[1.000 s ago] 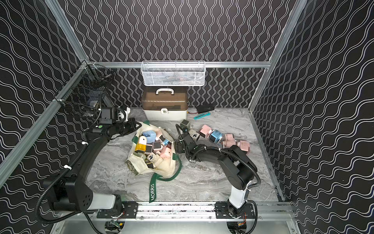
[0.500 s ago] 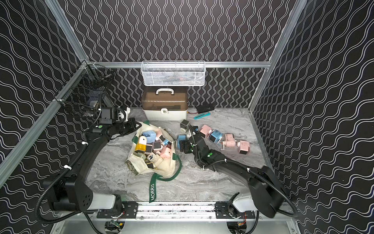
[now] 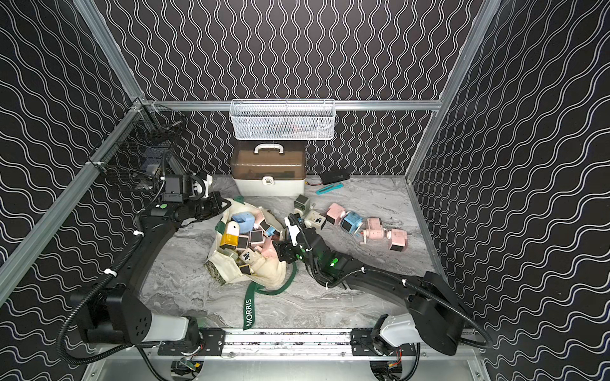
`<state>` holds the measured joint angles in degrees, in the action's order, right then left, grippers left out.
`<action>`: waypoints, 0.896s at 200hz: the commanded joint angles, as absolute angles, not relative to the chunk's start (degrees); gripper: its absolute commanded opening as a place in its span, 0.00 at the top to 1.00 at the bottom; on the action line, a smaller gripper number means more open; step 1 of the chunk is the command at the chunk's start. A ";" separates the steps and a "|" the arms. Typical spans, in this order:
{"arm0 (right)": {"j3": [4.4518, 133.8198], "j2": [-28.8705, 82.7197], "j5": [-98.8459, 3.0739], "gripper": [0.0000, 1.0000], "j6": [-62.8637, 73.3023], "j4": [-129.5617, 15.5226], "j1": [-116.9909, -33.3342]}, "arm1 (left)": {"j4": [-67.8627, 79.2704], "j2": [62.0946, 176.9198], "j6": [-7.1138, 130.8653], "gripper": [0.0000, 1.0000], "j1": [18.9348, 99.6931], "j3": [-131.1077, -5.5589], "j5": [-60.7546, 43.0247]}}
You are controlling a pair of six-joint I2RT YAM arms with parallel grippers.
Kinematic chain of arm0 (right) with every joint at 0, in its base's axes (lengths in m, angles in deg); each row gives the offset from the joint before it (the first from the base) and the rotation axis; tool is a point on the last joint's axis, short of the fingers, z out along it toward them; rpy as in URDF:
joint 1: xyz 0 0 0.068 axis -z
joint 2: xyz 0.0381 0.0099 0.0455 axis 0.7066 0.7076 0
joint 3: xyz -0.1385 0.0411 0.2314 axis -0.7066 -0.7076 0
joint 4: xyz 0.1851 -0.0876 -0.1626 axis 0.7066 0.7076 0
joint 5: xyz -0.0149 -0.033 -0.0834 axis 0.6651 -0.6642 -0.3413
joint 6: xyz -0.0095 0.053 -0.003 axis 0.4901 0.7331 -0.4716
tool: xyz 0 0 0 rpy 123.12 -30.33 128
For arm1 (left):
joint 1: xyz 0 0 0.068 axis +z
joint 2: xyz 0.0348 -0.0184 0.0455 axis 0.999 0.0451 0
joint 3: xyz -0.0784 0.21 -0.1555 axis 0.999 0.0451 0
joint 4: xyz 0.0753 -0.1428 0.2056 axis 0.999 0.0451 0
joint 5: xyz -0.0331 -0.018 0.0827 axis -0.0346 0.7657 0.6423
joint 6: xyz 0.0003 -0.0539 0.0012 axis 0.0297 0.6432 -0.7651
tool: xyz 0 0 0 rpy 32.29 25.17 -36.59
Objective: Take out the pencil sharpeners from the tote bags
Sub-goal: Adjust the canvas bag at the center of the board.
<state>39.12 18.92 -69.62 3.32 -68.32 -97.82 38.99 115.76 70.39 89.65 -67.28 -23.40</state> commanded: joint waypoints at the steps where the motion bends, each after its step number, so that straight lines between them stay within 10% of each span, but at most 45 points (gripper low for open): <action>1: 41.15 21.88 -71.21 0.30 3.30 -66.03 -97.92 | 35.82 115.26 70.32 1.00 89.70 -68.00 -25.10; 46: 42.70 25.56 -63.71 0.85 3.44 -65.76 -98.29 | 35.20 116.18 70.46 1.00 89.72 -68.68 -26.38; 78: 43.16 27.97 -55.90 1.00 4.17 -67.64 -99.32 | 35.20 117.28 70.32 1.00 89.79 -69.74 -26.67; 141: 45.69 30.22 -44.63 0.93 0.23 -66.95 -103.88 | 35.03 118.77 70.28 1.00 90.40 -71.16 -27.05; 179: 44.34 25.39 -57.46 0.50 0.54 -65.07 -103.85 | 34.55 118.50 70.57 1.00 90.49 -70.66 -27.49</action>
<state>45.18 28.71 -50.65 1.38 -65.39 -103.79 41.79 118.80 70.39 90.13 -70.01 -25.63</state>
